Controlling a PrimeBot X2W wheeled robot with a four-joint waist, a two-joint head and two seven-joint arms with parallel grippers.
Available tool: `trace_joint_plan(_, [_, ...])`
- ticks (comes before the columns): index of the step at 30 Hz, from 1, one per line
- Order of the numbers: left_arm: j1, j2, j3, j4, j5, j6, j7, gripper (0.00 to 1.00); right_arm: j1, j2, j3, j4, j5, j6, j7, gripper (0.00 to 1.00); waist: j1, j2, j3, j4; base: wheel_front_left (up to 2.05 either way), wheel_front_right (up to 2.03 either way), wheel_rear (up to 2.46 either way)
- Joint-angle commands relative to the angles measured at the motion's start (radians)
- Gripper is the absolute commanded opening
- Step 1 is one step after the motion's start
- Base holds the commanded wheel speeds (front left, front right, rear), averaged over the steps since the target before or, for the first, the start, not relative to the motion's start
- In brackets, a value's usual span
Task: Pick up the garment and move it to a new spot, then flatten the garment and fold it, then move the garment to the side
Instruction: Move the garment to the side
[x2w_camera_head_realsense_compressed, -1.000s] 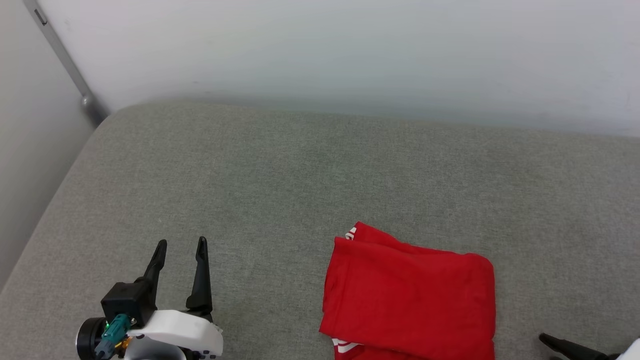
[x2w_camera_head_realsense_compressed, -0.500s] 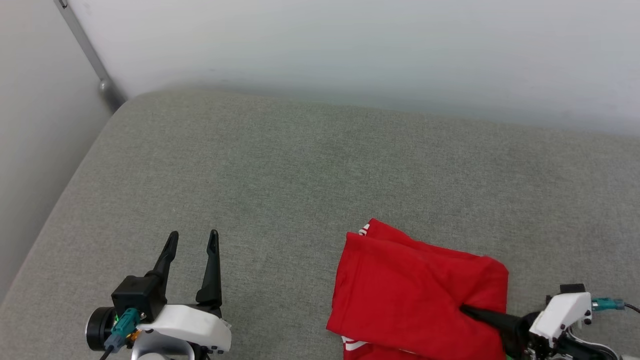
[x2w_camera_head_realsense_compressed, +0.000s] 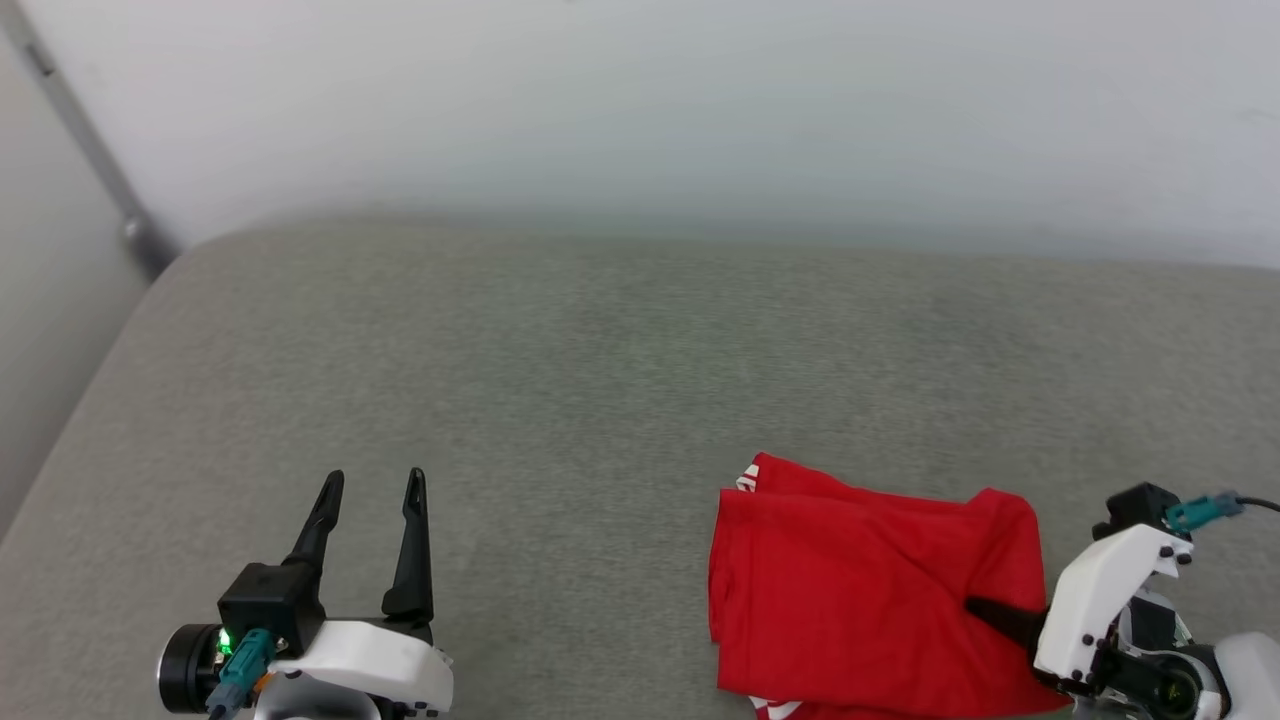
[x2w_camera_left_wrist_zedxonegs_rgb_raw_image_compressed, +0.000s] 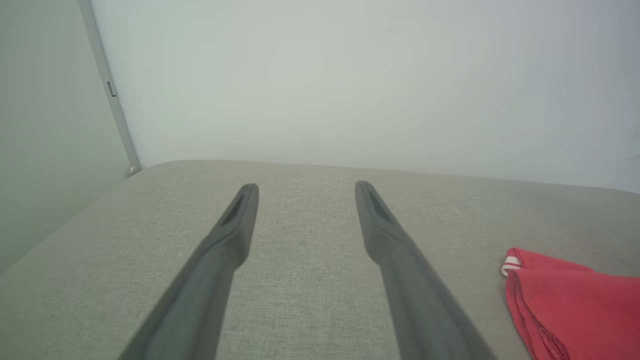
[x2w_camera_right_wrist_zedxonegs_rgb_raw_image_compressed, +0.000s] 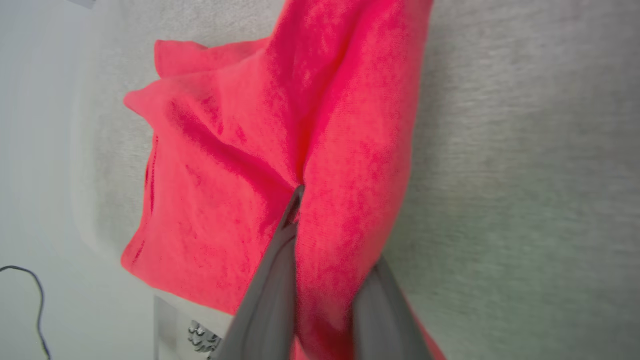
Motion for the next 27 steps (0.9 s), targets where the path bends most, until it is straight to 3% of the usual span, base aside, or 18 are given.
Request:
trace_joint_plan(1, [0.004,0.0,0.003,-0.007,0.012,0.003,-0.004,1.0,-0.017,-0.024,0.035,-0.007,-0.05,0.0,-0.018,0.0,-0.0001,0.0,-0.004,-0.062,0.0,0.0,0.0])
trace_joint_plan(6, [0.003,0.001,0.02,-0.029,0.031,0.007,-0.004,1.0,-0.09,-0.084,0.128,-0.018,-0.185,-0.001,-0.043,0.0,-0.0001,0.0,0.033,-0.204,0.0,0.0,0.0])
trace_joint_plan(13, [-0.1,0.018,0.02,-0.085,0.063,-0.013,0.002,1.0,-0.26,-0.157,0.191,0.014,-0.296,-0.001,-0.066,0.0,-0.0001,0.0,0.214,-0.401,0.0,0.0,0.0])
trace_joint_plan(18, [-0.23,0.039,-0.004,-0.164,0.1,-0.032,0.048,1.0,-0.394,-0.22,0.124,0.108,-0.35,-0.001,-0.143,0.0,-0.0001,0.0,0.373,-0.447,0.0,0.0,0.0])
trace_joint_plan(27, [-0.423,0.069,-0.042,-0.301,0.163,-0.059,0.142,1.0,-0.604,-0.306,-0.047,0.264,-0.463,-0.001,-0.286,0.0,-0.0001,0.0,0.595,-0.438,0.0,0.0,0.0])
